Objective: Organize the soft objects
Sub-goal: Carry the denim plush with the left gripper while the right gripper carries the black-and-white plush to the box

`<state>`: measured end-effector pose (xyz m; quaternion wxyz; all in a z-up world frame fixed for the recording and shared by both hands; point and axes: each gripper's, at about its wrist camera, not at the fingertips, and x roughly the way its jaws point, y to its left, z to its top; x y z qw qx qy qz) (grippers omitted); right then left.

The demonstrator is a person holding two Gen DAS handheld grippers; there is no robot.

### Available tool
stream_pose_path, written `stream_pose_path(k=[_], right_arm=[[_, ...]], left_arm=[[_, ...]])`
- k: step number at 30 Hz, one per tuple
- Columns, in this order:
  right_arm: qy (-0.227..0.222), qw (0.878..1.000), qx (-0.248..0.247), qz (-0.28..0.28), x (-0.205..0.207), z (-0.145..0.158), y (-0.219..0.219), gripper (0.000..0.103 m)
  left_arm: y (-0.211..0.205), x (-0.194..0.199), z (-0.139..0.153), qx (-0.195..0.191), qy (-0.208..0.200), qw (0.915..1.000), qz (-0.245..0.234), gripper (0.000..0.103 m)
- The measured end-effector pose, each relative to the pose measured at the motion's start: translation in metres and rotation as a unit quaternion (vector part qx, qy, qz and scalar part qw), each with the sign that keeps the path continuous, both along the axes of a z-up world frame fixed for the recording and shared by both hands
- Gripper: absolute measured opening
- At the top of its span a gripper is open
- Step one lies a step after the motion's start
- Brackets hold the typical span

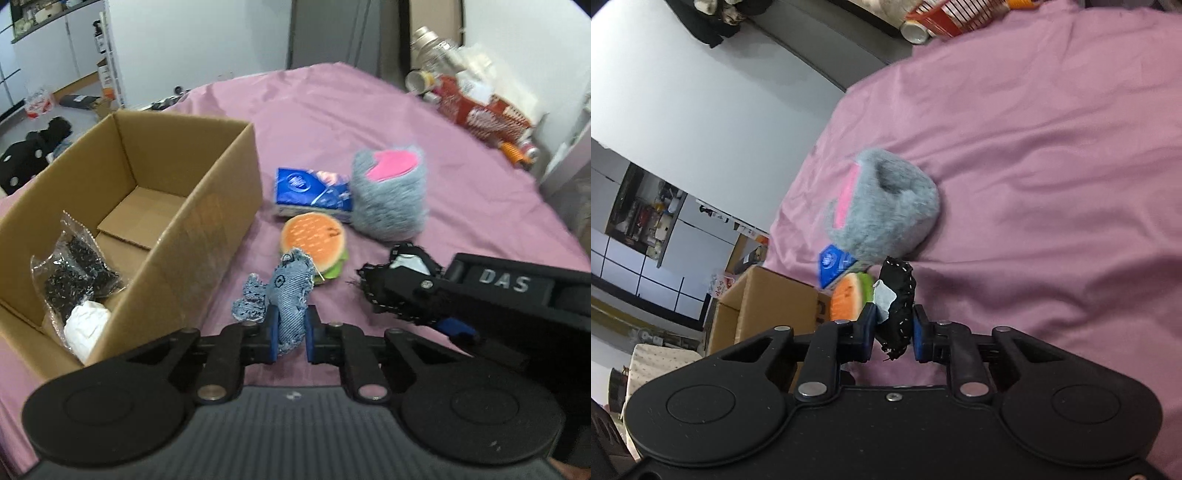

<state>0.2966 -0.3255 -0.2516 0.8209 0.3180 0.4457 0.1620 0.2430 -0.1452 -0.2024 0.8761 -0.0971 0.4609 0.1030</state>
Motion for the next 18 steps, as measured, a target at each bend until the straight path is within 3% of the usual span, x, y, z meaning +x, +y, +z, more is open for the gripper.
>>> stream_pose_path(k=[18], right_arm=[[-0.061,0.995,-0.078,0.007,-0.056,0.095,0.040,0.020]], left_arm=[[0.045,-0.050,0.089,-0.097,-0.061,0.9930,-0.030,0.013]])
